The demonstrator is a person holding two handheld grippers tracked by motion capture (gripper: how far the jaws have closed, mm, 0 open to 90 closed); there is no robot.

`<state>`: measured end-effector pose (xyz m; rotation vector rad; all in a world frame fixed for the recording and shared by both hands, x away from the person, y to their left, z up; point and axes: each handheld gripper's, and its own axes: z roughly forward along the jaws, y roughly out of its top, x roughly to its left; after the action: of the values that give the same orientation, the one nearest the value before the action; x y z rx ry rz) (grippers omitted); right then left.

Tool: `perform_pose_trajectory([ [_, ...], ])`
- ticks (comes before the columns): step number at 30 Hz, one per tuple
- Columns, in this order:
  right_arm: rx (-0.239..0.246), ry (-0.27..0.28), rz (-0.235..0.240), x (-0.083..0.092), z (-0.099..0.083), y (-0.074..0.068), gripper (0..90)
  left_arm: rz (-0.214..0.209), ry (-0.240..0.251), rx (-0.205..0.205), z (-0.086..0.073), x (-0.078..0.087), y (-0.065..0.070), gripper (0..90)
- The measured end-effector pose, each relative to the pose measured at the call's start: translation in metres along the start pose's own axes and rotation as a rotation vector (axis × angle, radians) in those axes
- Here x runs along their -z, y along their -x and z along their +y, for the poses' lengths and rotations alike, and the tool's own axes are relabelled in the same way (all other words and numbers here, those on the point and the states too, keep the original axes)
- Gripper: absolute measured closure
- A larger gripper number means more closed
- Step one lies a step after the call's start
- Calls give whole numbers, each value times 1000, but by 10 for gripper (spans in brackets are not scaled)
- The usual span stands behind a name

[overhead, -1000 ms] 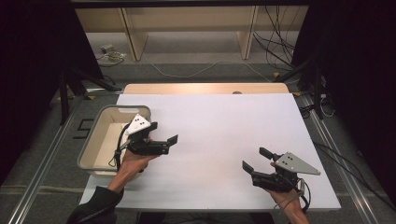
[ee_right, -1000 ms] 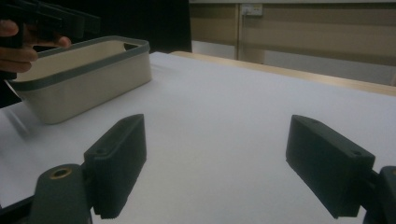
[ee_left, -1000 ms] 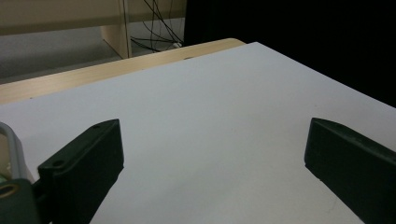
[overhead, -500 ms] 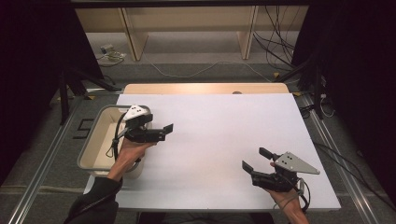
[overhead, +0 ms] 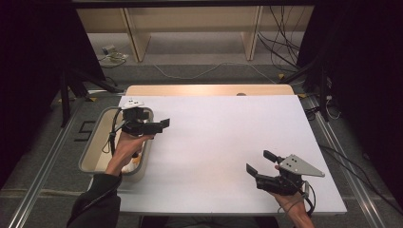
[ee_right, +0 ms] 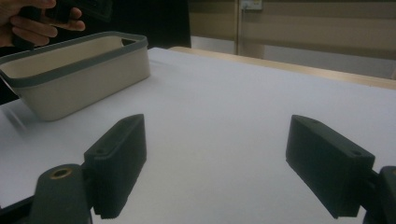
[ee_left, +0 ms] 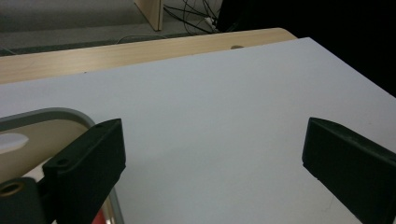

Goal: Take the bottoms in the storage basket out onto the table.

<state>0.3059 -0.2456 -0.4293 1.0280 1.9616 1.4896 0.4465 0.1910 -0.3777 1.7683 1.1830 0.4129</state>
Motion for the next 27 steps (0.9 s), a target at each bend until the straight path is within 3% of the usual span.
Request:
perform_pose_trajectory([
  [11, 8, -2, -2, 0, 0, -1, 211, 60, -28, 7, 3, 12, -22, 57],
  [14, 9, -3, -2, 0, 0, 0, 212, 84, -44, 55, 1, 14, -33, 62],
  [25, 15, -14, -3, -1, 0, -2, 212, 137, -105, 91, -2, 18, -52, 64],
  [27, 13, -17, -5, -1, 0, -2, 212, 163, -128, 99, -3, 18, -56, 64],
])
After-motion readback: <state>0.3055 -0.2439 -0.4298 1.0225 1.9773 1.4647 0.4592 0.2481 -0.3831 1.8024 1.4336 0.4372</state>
